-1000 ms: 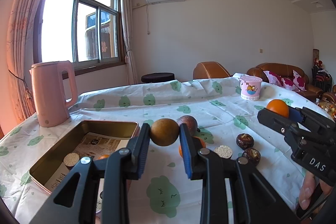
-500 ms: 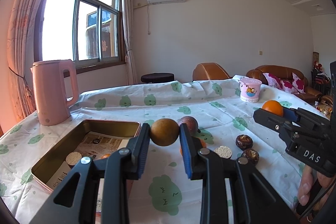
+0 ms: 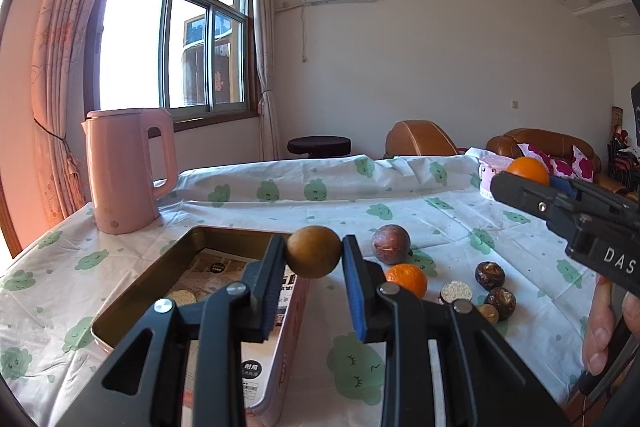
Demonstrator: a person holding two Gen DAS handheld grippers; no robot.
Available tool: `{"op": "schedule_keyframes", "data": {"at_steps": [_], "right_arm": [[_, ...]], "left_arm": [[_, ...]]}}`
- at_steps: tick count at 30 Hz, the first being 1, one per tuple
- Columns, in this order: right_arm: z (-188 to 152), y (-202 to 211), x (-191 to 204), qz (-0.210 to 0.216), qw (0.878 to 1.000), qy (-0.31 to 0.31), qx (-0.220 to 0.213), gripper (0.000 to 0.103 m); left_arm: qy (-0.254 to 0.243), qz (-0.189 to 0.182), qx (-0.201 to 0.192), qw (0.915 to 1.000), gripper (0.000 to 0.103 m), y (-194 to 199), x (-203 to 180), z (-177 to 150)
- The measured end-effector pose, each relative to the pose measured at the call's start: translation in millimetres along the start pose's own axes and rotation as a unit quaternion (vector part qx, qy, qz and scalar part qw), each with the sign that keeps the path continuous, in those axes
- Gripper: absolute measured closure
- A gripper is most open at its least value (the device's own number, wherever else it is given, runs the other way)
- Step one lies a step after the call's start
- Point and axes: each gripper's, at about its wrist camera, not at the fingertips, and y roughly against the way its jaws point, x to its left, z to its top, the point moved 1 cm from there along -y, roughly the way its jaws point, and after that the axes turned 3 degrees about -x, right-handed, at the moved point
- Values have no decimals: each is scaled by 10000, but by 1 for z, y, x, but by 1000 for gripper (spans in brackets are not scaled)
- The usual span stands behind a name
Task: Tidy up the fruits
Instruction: 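Lift the brown fruit with left while right carries the orange toward the metal box, then lower the brown fruit over the metal box with left while right holds the orange above it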
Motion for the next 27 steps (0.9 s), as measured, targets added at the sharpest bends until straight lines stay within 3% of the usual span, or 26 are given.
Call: {"op": "schedule_keyframes", "data": {"at_steps": [27], "right_arm": [[36,-68,51,557,9971,428,300,60]], "left_arm": [[323,579,622,9959,73,-25,63,-11]]}}
